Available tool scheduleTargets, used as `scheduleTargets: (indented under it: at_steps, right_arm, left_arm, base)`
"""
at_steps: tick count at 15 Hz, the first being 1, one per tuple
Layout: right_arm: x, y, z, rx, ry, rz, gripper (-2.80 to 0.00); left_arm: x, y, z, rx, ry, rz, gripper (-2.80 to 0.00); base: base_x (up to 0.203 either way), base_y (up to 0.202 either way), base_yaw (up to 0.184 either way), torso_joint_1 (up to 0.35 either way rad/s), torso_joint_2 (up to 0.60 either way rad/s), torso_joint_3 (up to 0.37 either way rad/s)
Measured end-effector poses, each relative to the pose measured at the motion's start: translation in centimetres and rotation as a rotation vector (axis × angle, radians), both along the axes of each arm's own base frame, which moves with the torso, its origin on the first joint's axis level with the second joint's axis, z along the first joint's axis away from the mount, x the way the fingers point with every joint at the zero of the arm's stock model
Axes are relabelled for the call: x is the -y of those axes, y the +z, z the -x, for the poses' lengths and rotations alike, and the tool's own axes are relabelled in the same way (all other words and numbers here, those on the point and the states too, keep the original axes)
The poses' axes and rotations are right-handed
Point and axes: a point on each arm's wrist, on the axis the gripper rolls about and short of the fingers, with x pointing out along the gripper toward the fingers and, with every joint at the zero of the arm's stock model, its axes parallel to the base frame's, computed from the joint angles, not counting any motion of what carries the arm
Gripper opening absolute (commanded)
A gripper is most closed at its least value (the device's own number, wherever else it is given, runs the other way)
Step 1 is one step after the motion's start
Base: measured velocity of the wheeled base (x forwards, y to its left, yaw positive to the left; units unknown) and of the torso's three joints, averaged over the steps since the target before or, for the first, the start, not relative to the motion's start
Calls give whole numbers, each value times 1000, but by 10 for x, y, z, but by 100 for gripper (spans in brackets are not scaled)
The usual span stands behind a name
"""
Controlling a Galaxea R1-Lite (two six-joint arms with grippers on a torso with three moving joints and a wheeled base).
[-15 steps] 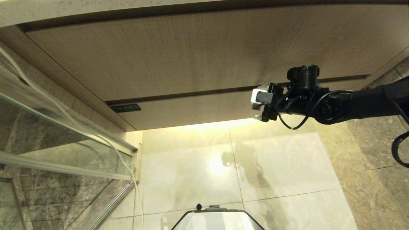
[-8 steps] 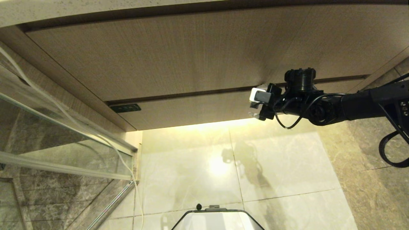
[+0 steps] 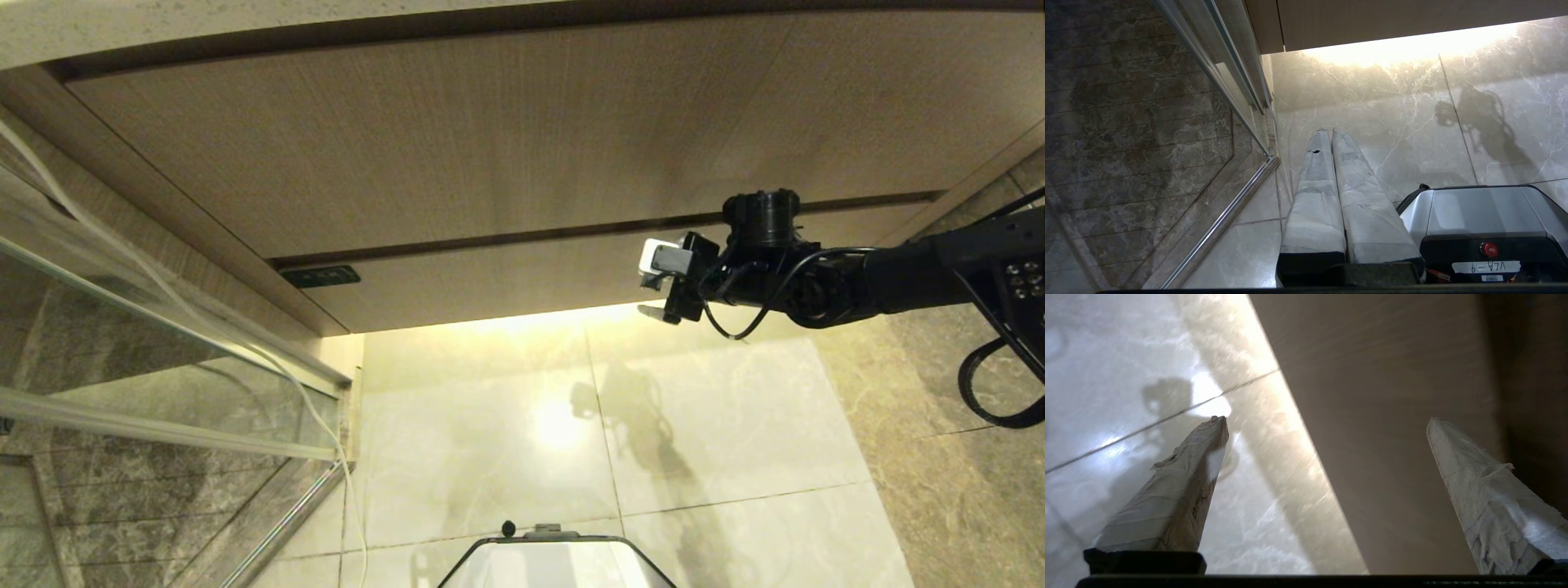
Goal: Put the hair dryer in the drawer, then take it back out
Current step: Pull open the drawer
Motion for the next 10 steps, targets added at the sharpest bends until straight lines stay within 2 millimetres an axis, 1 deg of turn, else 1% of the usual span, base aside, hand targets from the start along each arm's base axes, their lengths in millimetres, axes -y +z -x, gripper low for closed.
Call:
scheduleTargets:
  at_steps: [4,6,8,10]
  right_arm:
    - [11,-3,-1,-64,-41,-9,0]
    - [17,2,0,-53,-41,-19,0]
    - [21,5,6,-62,-33,-23,0]
    - [23,9,15,-63,25,-37,0]
  left_arm:
    - [0,0,0,0,0,0,-280]
    - [0,0,0,0,0,0,-280]
    - [0,0,0,0,0,0,-280]
    - [0,0,0,0,0,0,-280]
  base:
    - [0,0,0,0,0,0]
    - [0,0,0,0,0,0]
    - [0,0,0,0,0,0]
    - [0,0,0,0,0,0]
